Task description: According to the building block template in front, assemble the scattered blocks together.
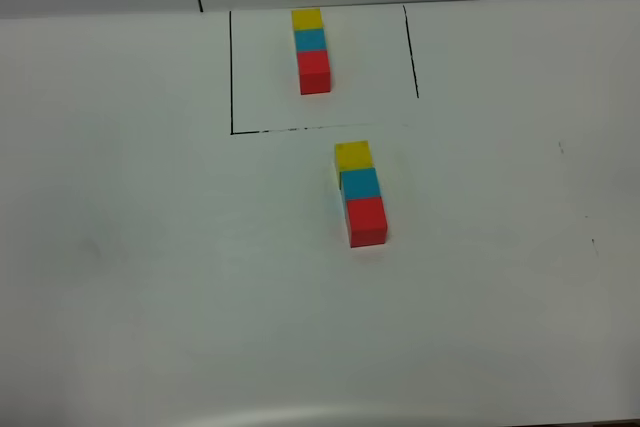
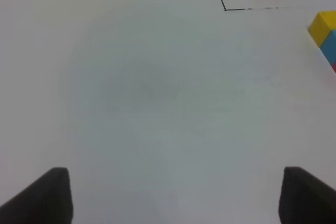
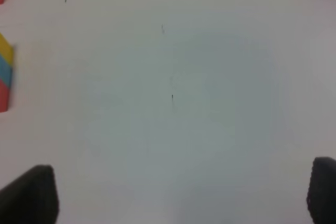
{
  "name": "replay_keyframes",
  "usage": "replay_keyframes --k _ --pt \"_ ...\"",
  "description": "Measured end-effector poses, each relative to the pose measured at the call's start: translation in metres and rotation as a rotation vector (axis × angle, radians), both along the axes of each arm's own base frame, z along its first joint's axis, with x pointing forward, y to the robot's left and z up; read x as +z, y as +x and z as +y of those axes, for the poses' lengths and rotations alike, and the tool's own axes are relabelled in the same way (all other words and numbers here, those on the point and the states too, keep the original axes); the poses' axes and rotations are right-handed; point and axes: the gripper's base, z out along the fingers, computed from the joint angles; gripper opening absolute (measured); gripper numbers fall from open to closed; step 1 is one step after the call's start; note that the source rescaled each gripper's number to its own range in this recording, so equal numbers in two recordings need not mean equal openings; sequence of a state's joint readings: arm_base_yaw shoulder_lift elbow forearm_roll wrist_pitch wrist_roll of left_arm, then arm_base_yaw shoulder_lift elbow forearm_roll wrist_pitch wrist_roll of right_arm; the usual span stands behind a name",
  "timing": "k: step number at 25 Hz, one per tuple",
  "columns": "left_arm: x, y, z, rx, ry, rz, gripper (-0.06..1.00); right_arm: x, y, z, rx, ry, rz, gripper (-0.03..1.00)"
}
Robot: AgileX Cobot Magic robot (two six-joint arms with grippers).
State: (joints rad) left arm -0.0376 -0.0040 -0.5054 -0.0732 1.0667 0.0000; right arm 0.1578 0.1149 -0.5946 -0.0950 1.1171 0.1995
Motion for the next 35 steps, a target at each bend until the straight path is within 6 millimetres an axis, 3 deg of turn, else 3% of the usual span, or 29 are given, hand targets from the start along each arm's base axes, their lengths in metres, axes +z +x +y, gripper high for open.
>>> replay_keyframes --k 8,16,25,35 --pt "0.0 0.0 0.0 0.0 0.0 0.0 0.83 -0.021 -0.011 -0.002 0.0 0.009 -0.051 0.91" --pt "0.0 0.0 0.0 0.0 0.0 0.0 0.83 -0.022 -0.008 -0.001 0.003 0.013 -0.074 0.88" --pt "0.0 0.0 0.0 0.0 0.0 0.0 0.83 -0.022 -0.008 -0.001 0.003 0.013 -0.074 0.74" --pt "0.0 0.0 0.0 0.0 0.0 0.0 0.83 -0.022 -0.009 -0.001 -0.059 0.01 -0.075 0.72"
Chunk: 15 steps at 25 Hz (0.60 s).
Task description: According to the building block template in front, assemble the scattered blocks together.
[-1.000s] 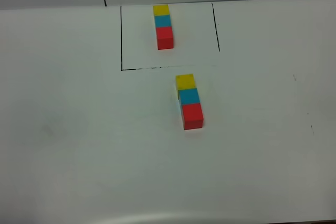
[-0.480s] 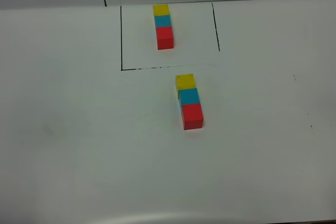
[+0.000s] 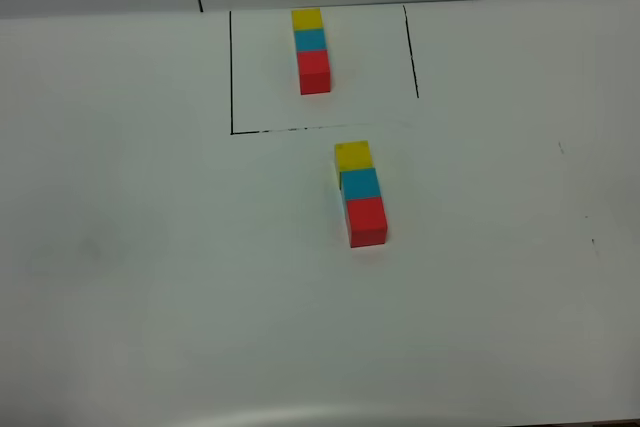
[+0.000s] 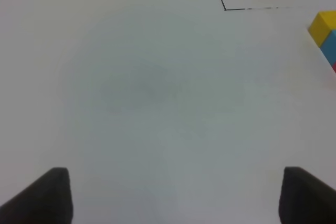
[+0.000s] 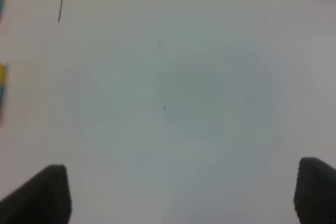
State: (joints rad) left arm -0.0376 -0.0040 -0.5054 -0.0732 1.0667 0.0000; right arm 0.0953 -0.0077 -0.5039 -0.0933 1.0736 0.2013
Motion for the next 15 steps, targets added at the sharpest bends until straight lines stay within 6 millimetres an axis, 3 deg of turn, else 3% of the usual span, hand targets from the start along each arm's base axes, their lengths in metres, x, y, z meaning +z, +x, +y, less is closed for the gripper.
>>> replay_keyframes --k 15 --pt "0.0 0.0 0.0 0.0 0.0 0.0 0.83 0.0 -0.0005 0.0005 -0.067 0.0 0.0 0.72"
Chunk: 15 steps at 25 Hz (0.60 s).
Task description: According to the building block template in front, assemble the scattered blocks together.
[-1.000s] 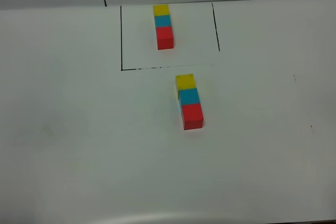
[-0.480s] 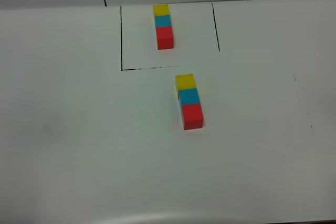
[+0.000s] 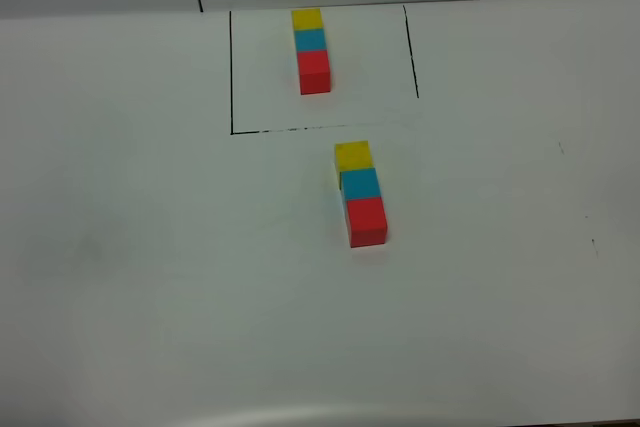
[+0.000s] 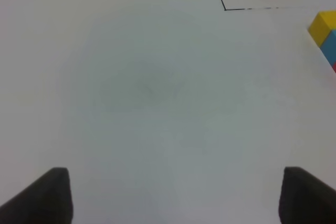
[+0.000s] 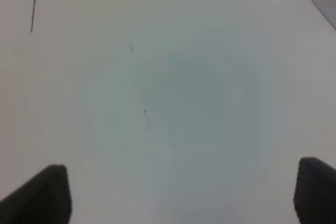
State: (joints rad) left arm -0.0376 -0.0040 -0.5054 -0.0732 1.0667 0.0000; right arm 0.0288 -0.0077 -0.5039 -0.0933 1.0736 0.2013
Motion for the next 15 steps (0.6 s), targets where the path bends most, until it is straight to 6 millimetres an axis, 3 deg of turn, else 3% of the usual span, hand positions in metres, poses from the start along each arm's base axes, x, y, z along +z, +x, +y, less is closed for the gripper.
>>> replay_keyframes --k 15 --pt "0.0 0.0 0.0 0.0 0.0 0.0 0.83 0.0 0.0 0.0005 0.011 -0.01 0.0 0.72"
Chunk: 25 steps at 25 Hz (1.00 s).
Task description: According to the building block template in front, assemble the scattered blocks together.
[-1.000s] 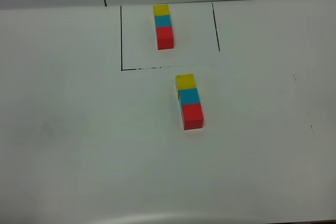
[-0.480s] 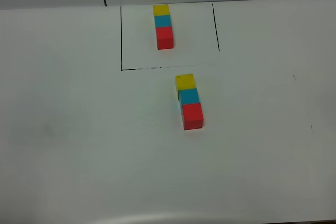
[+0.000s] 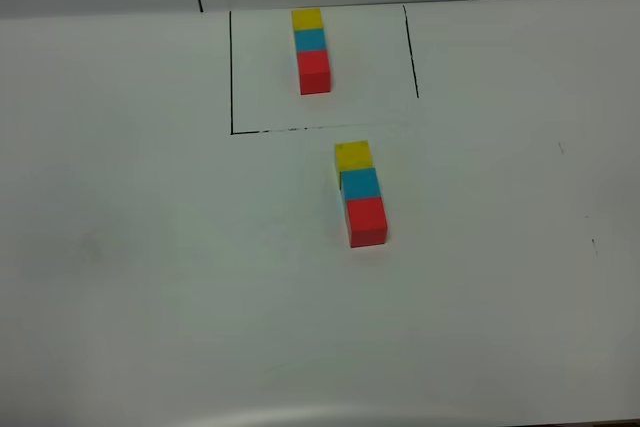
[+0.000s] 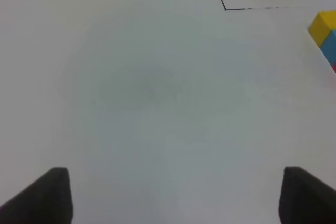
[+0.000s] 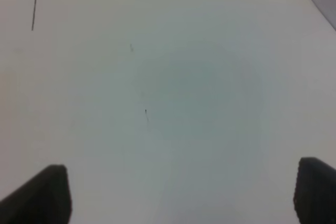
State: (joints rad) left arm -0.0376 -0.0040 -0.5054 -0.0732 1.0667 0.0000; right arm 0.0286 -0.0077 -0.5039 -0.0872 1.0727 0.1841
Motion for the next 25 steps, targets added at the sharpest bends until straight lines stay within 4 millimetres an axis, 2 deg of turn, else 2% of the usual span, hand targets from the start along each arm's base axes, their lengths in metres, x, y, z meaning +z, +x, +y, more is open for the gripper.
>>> replay_keyframes --k 25 --pt "0.0 0.0 0.0 0.0 0.0 0.0 0.83 0.0001 0.0001 0.0021 0.053 -0.052 0.001 0.72"
